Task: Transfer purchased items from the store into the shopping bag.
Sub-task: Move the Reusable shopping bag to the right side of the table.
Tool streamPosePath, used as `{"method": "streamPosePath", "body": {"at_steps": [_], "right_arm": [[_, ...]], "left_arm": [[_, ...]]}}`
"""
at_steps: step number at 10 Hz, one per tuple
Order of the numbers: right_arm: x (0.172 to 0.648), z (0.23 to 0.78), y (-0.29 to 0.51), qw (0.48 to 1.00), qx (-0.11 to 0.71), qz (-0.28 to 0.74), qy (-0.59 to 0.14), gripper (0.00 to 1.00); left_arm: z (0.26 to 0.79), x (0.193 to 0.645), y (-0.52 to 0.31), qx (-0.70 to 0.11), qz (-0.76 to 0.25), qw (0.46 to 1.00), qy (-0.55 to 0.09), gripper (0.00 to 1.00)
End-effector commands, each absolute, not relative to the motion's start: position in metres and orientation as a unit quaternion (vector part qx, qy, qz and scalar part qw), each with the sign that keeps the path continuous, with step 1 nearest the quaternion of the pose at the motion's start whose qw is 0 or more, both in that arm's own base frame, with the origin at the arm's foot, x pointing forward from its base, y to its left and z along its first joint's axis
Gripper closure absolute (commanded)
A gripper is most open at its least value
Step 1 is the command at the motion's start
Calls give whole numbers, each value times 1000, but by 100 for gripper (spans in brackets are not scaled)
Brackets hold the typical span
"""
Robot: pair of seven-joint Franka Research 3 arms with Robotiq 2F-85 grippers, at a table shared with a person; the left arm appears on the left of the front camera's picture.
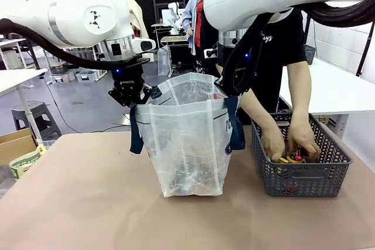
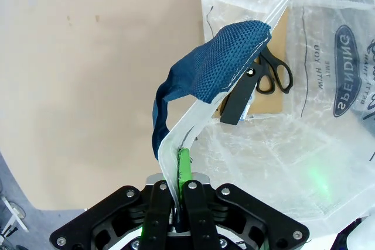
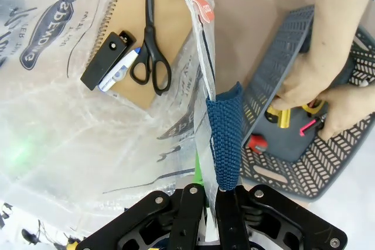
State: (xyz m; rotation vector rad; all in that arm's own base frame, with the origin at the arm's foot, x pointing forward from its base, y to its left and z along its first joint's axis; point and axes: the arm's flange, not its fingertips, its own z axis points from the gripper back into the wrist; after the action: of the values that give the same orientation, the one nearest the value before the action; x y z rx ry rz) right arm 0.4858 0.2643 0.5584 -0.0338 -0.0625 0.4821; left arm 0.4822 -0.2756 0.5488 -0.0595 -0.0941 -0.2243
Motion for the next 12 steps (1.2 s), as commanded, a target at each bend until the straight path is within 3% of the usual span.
{"method": "streamPosePath", "body": {"at_steps": [1, 12], "right_arm": [[486, 561, 264, 970, -17, 239, -35, 100], [486, 561, 264, 970, -17, 239, -35, 100]], "left_arm": [[552, 482, -274, -30, -110, 992, -50, 100], [552, 482, -274, -30, -110, 992, -50, 100]]}}
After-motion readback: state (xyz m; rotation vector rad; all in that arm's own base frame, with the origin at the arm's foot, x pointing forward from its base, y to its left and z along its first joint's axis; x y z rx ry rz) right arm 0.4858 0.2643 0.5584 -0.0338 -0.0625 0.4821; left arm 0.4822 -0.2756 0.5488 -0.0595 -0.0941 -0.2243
